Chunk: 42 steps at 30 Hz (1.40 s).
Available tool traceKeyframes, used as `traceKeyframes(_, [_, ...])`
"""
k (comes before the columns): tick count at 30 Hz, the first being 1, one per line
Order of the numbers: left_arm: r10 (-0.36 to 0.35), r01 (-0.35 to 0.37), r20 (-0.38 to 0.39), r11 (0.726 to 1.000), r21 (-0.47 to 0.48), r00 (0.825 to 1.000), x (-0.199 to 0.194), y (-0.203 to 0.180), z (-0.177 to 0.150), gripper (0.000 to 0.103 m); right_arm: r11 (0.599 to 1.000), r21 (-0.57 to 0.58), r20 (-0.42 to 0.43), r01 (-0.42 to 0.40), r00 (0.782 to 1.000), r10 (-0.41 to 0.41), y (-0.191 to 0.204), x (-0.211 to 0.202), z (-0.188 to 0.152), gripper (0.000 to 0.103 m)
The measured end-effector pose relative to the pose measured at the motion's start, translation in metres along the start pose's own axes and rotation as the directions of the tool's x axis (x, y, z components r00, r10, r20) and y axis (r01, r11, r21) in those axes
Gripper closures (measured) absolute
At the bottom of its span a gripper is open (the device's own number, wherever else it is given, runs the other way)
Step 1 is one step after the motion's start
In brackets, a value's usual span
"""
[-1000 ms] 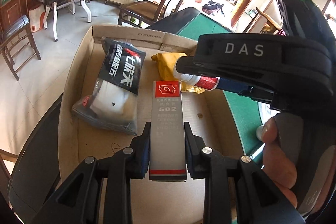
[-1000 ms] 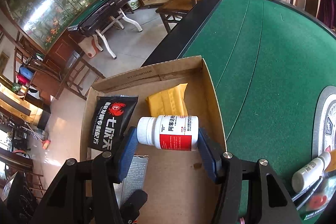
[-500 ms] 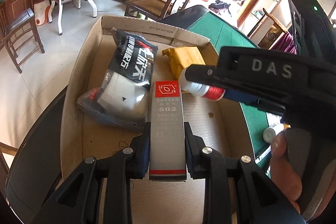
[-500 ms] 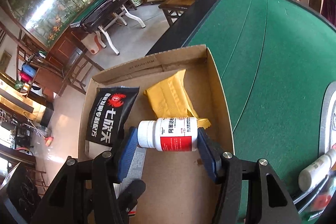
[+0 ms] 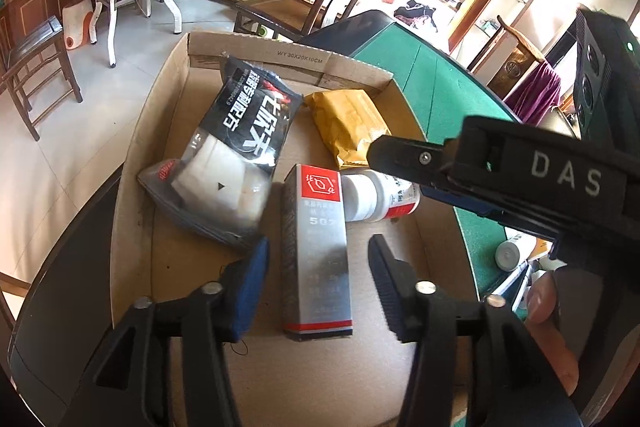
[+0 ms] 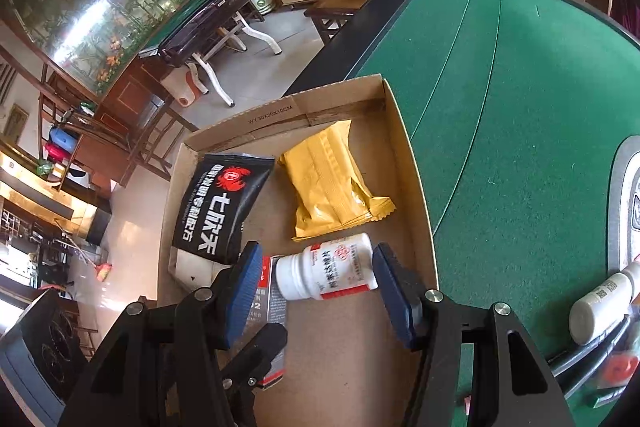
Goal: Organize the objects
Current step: 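Lower the glue box with the left tool while the right tool lowers the pill bottle into the tray, release, then move the left tool to a black marker while the right tool approaches another black marker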
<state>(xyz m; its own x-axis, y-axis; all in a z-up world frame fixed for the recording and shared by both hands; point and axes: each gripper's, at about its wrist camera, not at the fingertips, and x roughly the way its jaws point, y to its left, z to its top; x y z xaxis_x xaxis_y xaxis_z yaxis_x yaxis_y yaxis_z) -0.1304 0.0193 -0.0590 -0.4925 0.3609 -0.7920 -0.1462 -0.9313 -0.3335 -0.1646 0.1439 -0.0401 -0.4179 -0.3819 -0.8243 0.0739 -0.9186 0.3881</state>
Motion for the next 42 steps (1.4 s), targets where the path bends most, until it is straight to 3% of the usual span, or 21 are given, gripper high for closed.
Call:
traceKeyframes(12, [0.04, -0.04, 0.047, 0.999, 0.018, 0.998, -0.014, -0.01, -0.008, 0.049, 0.999, 0.007, 0.031, -0.032, 0.999, 0.032, -0.006, -0.021, -0.015, 0.041])
traceKeyframes(18, [0.056, -0.06, 0.088, 0.997, 0.048, 0.995, -0.027, -0.021, -0.014, 0.042, 0.998, 0.026, 0.058, -0.064, 0.996, 0.062, -0.014, -0.034, -0.023, 0.041])
traceKeyframes(29, [0.017, -0.039, 0.126, 0.984, 0.176, 0.992, -0.045, -0.065, -0.038, 0.04, 0.984, 0.096, 0.146, -0.148, 0.98, 0.133, -0.08, -0.094, -0.07, 0.04])
traceKeyframes(35, [-0.014, -0.026, 0.12, 0.945, 0.326, 0.993, -0.044, -0.111, -0.057, 0.037, 0.985, 0.115, 0.178, -0.128, 0.978, 0.107, -0.127, -0.128, -0.106, 0.039])
traceKeyframes(39, [-0.038, 0.014, 0.045, 0.897, 0.442, 0.998, -0.028, -0.144, -0.06, 0.037, 0.98, 0.152, 0.207, -0.132, 0.973, 0.099, -0.162, -0.151, -0.13, 0.037])
traceKeyframes(42, [0.003, 0.004, -0.013, 0.857, 0.516, 1.0, -0.004, -0.171, -0.059, 0.038, 0.972, 0.19, 0.239, -0.137, 0.967, 0.089, -0.188, -0.164, -0.147, 0.036])
